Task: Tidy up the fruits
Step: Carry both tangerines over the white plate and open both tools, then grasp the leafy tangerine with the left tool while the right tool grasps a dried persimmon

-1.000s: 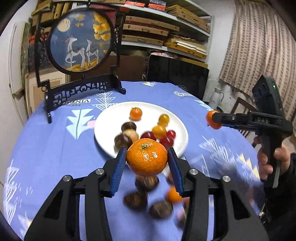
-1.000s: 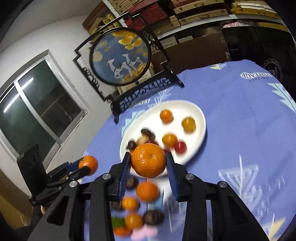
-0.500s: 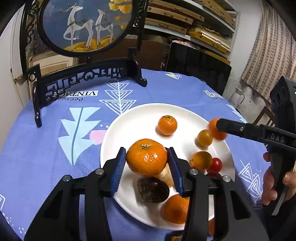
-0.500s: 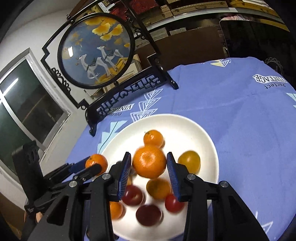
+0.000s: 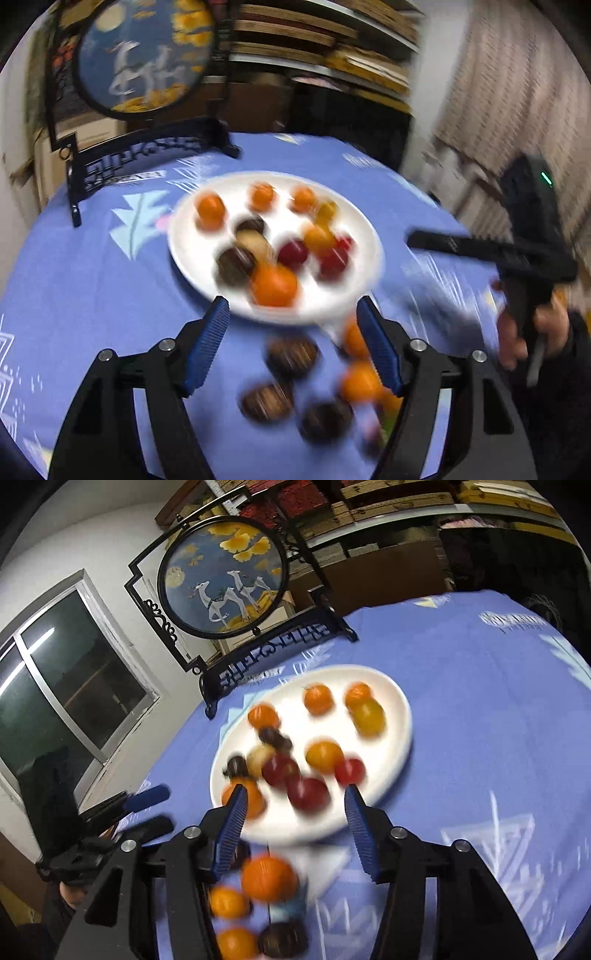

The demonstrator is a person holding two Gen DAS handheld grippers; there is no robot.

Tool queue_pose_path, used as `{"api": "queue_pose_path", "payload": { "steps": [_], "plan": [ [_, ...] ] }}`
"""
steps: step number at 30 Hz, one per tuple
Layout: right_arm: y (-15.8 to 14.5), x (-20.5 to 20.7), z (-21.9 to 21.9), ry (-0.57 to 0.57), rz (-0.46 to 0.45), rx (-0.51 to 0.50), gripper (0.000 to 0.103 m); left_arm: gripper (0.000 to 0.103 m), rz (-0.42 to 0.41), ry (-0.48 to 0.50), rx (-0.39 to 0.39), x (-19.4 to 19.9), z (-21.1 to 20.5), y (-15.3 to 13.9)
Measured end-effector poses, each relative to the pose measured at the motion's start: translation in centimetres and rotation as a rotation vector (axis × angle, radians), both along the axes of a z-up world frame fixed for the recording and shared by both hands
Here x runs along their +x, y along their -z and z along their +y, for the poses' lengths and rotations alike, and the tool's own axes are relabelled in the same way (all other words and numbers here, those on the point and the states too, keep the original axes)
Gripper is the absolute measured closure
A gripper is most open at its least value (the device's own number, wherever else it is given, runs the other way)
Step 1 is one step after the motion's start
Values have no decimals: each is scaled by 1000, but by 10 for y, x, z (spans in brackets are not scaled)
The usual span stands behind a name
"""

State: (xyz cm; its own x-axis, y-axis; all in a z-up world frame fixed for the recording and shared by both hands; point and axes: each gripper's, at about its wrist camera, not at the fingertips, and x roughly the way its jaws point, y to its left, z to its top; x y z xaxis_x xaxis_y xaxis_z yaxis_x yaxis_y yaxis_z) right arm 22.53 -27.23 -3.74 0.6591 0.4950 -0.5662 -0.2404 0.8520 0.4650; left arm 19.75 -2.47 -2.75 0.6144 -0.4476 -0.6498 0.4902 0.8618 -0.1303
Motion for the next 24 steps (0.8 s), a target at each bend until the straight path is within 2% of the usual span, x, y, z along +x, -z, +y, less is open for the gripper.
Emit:
{"api": "queue_pose_path", "payload": {
  "steps": [5,8,9,12,15,19,20,21,24],
  "plan": [
    [25,-51,-24,66,-5,16,48,35,-37,84,102,-73,-17,19],
    [39,-65,-29,72,17,22,48,52,-1,115,103,-99,-29,34],
    [43,-68,-29,69,27,24,48,53,1,115,96,-105,-31,38],
    [43,-76,-26,49,14,13,47,53,6,112,105,-113,-43,48],
    [44,-79,-22,34,18,2,48,53,-20,63,140,-109,-55,56],
    [45,-82,-18,-6,16,-3,47,54,85,23,123,-85,-56,72],
    [46,-82,-15,-20,21,-14,47,54,66,24,116,-88,-55,69],
    [46,-83,-13,-28,20,-25,47,62,54,31,113,-91,-54,68],
    [46,-85,0,-69,16,-79,47,63,71,7,54,-94,-41,65]
  ]
}}
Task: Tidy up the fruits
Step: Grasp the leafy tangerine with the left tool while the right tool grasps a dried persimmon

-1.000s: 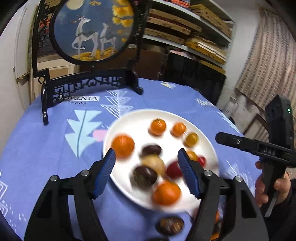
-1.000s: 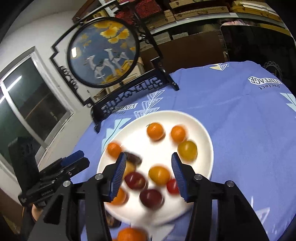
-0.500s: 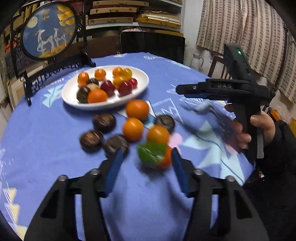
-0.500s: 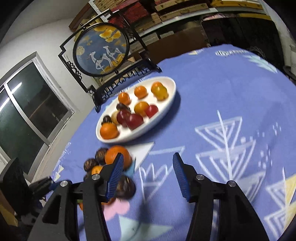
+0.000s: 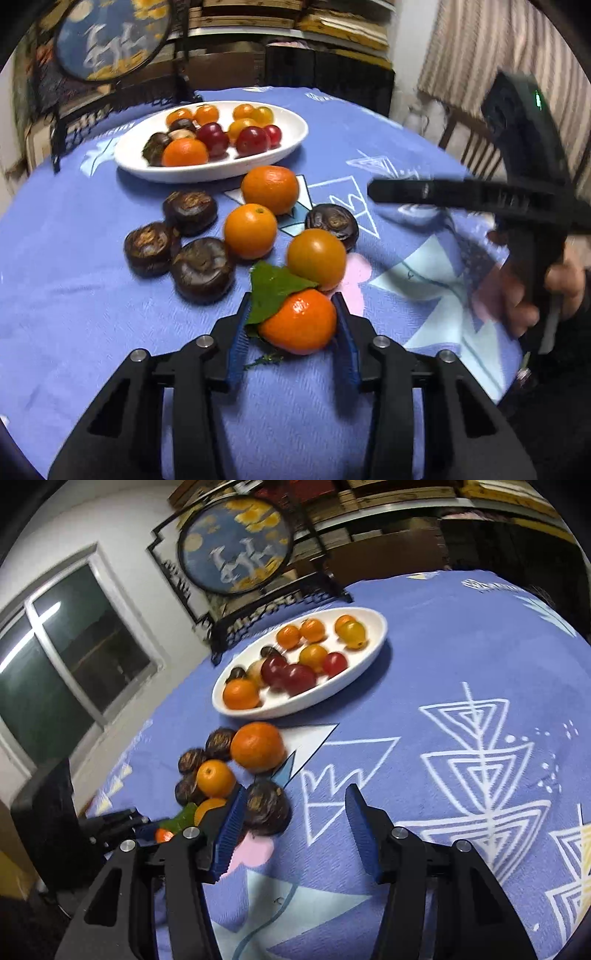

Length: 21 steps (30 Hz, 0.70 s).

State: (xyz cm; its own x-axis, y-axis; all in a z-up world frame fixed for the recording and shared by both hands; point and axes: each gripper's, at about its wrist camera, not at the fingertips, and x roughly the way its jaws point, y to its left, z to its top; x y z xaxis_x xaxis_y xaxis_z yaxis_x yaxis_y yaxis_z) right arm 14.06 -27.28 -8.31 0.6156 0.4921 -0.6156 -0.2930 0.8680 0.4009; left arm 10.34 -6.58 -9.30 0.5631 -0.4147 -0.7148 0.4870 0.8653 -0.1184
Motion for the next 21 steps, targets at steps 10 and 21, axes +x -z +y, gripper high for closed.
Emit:
{"api": "queue_pose_path", "payload": {
  "steps": [10,21],
  "plan": [
    [3,3,49,-53,16,-262,47,62,-79,-24,-73,-27,36,-32],
    [10,8,82,-83,45,-369,58,62,-67,-51,-94,-24,51,-31]
  ]
}}
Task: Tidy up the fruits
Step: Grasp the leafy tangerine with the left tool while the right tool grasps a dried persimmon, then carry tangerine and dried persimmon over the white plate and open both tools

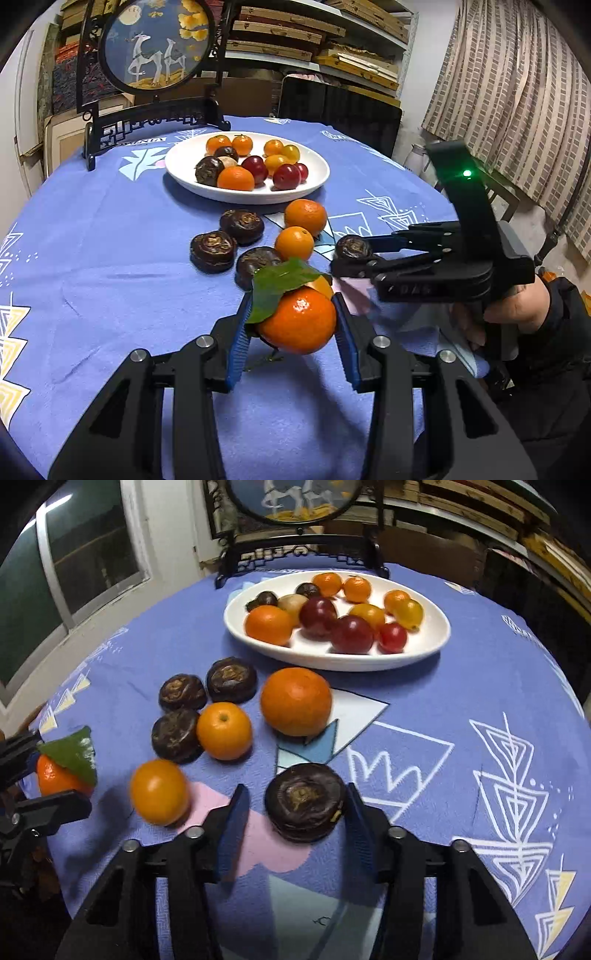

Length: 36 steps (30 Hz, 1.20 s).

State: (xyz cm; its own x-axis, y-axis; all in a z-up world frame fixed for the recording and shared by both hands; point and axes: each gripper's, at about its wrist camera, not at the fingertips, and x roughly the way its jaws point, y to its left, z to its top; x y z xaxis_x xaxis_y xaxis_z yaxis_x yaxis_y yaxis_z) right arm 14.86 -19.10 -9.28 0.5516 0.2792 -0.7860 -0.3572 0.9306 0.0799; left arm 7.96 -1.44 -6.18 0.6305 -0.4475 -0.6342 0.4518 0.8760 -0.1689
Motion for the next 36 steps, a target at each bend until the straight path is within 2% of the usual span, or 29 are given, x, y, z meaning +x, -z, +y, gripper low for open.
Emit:
{"api": "queue_pose_path", "payload": {
  "steps": [3,7,10,12,16,20,23,29,34,35,36],
  "plan": [
    [0,1,-7,27,-2,40,61,62,4,-7,-18,1,4,-1],
    [-2,0,-30,57,-2,177,61,62,4,-13,-41,3,8,-2],
    [-8,-6,-39,57,-11,222,61,62,5,-16,-60,7,11,-7],
    [-19,-9,-44,51,-23,245,61,62,-2,-17,-63,13,12,-14],
    [-62,-5,-55,22,-73,285,61,62,-18,-13,-76,37,15,-34],
    [-92,28,-61,25,-102,286,61,62,-27,-30,-75,86,15,-51],
    [-100,65,-63,46,-98,312,61,62,-14,-43,-68,129,12,-56],
    [-84,147,-54,107,-54,364,61,62,54,-90,-73,216,8,-44],
    [-67,190,-40,137,-52,356,59,62,97,-111,-53,262,1,-29],
    [-66,194,-39,144,-58,350,57,58,101,-116,-55,266,1,-27],
    [-65,195,-38,152,-66,343,46,45,109,-121,-71,269,2,-24]
  ]
}}
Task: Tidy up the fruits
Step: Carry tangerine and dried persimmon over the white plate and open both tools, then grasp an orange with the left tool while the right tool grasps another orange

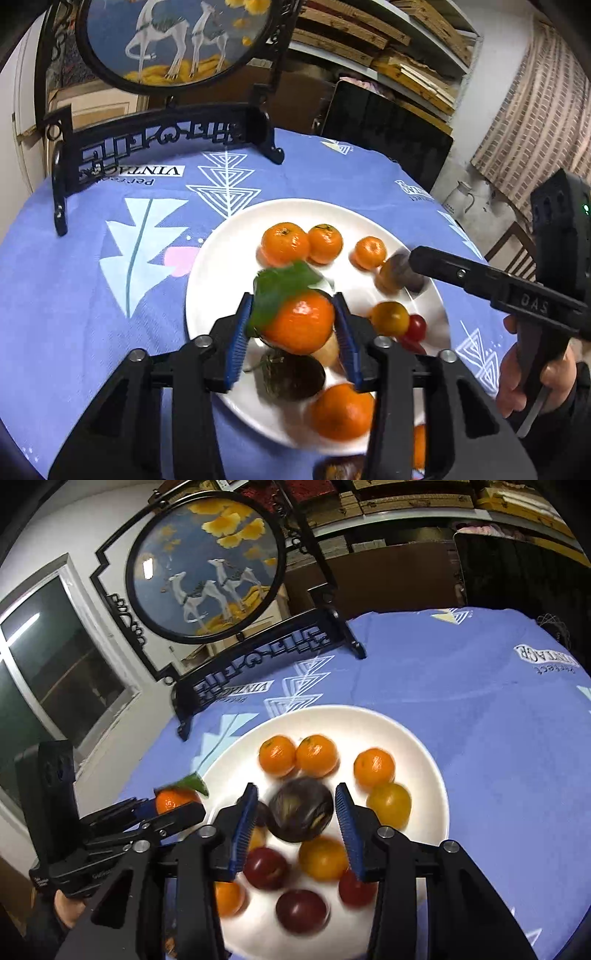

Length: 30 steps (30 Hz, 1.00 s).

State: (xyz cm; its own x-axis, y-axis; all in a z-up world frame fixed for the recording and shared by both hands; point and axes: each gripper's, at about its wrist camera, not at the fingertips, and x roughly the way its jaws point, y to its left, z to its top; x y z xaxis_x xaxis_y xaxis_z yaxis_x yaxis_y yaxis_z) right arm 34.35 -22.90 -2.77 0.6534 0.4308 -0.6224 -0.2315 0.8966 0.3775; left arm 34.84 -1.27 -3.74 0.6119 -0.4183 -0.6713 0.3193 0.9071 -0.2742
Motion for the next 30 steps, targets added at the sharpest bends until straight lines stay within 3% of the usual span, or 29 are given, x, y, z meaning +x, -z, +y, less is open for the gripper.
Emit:
{"api": "queue_pose_path", "payload": {
  "steps": [2,8,14,21,24,25,27,30],
  "plan": [
    [0,-4,-2,12,-20,4,44,33,-18,-21,-37,-4,6,-1],
    [5,-37,-11,6,-32,6,44,33,-39,-3,-42,-42,12,-2],
    [22,-81,-24,27,-20,-15,44,33,-21,79,21,-108,12,8],
    [39,-118,-49,46,23,47,44,33,-67,179,129,-214,5,15],
    [44,-130,-53,51,33,69,44,33,-105,175,184,-248,-8,23],
    [45,-133,-52,49,33,67,44,34,-103,179,195,-253,-13,28],
    [48,-137,-48,41,37,56,44,47,-84,176,207,-255,-23,37],
    [53,-142,-43,31,45,28,44,57,-60,170,211,-254,-36,47]
  ]
}}
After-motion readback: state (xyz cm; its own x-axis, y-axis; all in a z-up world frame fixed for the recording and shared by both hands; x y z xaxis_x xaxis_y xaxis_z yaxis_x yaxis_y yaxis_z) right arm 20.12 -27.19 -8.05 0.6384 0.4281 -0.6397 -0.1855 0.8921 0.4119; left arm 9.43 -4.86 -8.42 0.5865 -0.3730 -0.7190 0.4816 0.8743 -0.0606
